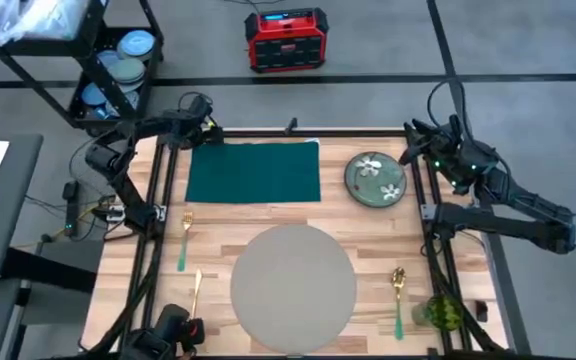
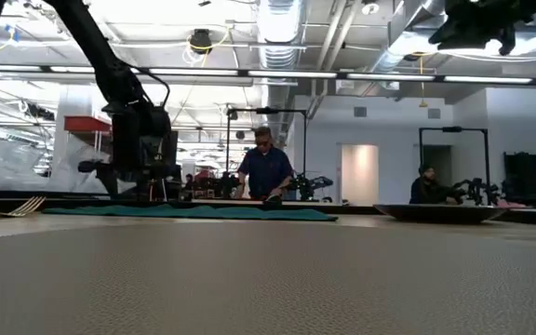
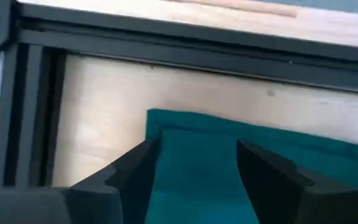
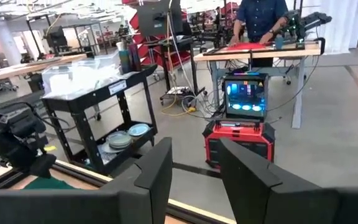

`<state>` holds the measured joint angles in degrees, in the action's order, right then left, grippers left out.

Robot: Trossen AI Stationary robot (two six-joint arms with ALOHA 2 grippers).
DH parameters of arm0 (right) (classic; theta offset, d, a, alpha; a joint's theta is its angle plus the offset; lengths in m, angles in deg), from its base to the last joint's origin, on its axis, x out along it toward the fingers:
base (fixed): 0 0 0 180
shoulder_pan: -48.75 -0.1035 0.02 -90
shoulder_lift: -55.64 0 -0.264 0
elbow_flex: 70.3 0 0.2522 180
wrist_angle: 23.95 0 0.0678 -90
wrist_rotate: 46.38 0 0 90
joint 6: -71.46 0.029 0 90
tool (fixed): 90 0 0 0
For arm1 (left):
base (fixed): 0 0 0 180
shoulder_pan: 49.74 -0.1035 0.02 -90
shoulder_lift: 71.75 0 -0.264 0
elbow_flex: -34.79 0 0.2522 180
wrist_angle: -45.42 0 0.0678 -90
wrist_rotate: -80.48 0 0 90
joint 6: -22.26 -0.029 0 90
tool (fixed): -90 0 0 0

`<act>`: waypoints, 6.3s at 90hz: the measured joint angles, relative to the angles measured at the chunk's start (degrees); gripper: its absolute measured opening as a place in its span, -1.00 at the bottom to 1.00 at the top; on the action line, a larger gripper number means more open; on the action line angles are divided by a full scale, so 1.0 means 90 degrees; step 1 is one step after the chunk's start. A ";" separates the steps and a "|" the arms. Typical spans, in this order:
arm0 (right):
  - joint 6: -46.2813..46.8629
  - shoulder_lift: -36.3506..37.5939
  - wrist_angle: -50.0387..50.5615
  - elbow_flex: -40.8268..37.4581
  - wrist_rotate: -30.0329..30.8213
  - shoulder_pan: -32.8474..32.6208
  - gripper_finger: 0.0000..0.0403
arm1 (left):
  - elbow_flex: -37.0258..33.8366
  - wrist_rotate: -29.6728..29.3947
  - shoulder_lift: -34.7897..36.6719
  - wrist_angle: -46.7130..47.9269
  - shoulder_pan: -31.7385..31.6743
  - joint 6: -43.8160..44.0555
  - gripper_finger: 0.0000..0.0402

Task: Set table place
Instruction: Fold the green napkin

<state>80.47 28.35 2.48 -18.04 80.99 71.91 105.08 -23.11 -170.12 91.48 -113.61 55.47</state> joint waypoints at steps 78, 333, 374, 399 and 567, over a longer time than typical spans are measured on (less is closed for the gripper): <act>0.0280 0.0094 -0.0022 0.0000 -0.0011 -0.0073 -0.41 | 0.0094 -0.0714 -0.0386 0.0070 0.0286 -0.0049 -0.52; 0.0185 0.0248 0.0912 0.0000 -0.0508 -0.0063 -0.41 | 0.2076 0.0276 -0.1789 -0.3319 0.3937 0.7595 -1.00; 0.0345 0.0248 0.0957 0.0000 -0.0941 -0.0063 -0.41 | 0.3390 -0.0109 -0.1892 -0.2164 0.3987 0.6280 -1.00; 0.0343 0.0248 0.1262 0.0000 -0.1499 -0.0063 -0.41 | 0.3402 -0.0255 -0.1897 -0.1775 0.4059 0.4112 -0.98; 0.0736 0.0267 0.1311 0.0000 -0.2172 -0.0068 -0.41 | 0.2760 0.4183 -0.1362 0.0746 0.1540 -0.2551 -0.34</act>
<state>87.10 30.76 14.28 -18.04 61.44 71.30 129.92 14.54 -182.38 98.20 -99.75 32.52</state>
